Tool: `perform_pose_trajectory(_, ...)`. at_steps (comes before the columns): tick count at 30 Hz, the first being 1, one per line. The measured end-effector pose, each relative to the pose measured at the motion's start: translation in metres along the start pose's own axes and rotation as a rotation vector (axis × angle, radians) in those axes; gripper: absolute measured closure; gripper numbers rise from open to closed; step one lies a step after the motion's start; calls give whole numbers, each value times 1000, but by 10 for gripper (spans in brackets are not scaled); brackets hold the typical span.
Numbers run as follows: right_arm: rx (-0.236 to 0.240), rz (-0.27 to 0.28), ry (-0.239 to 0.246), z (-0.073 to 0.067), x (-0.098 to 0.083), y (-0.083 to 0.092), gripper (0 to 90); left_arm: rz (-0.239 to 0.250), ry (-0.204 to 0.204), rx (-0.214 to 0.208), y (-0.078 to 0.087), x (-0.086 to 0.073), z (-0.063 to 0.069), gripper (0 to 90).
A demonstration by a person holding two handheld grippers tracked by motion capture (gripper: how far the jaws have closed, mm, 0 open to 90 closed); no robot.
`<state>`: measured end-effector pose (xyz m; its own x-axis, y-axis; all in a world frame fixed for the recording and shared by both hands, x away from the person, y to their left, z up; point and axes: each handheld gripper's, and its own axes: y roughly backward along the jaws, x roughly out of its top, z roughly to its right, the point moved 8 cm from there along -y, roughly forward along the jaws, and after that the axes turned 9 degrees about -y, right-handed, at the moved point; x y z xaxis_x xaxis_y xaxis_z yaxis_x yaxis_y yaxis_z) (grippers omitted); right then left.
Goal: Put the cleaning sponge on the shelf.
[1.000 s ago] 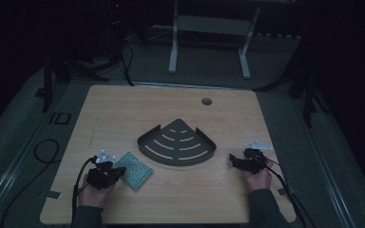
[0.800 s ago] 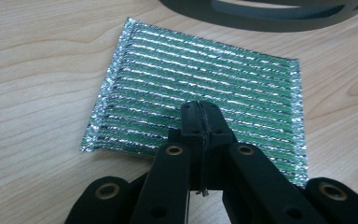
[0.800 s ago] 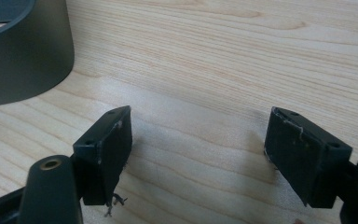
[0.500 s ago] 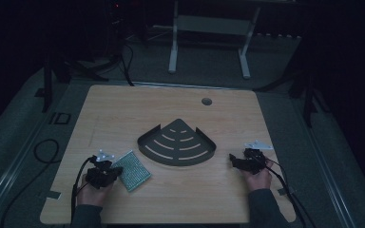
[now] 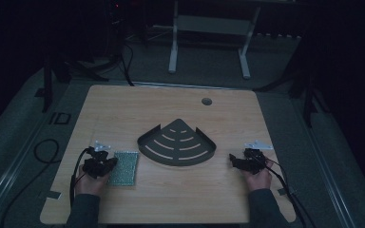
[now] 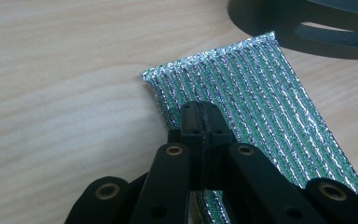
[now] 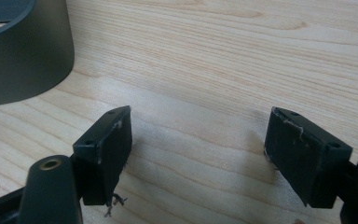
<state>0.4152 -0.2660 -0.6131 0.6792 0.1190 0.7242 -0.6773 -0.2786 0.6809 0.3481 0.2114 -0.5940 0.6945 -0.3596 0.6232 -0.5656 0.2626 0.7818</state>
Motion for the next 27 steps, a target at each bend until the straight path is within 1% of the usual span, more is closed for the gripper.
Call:
perform_pose_trajectory(5,0,0,0,0,0,0,227,5,-25,-1,-7,8,-6,896)
perform_pose_trajectory(13,0,0,0,0,0,0,227,3,-34,-16,-16,20,-14,890)
perform_pose_trajectory(15,0,0,0,0,0,0,227,3,-32,-30,-16,22,-15,875)
perform_pose_trajectory(20,0,0,0,0,0,0,227,-18,-46,-43,-15,26,-17,837)
perform_pose_trajectory(27,0,1,-1,0,0,0,227,-31,-61,-67,-5,31,-25,819)
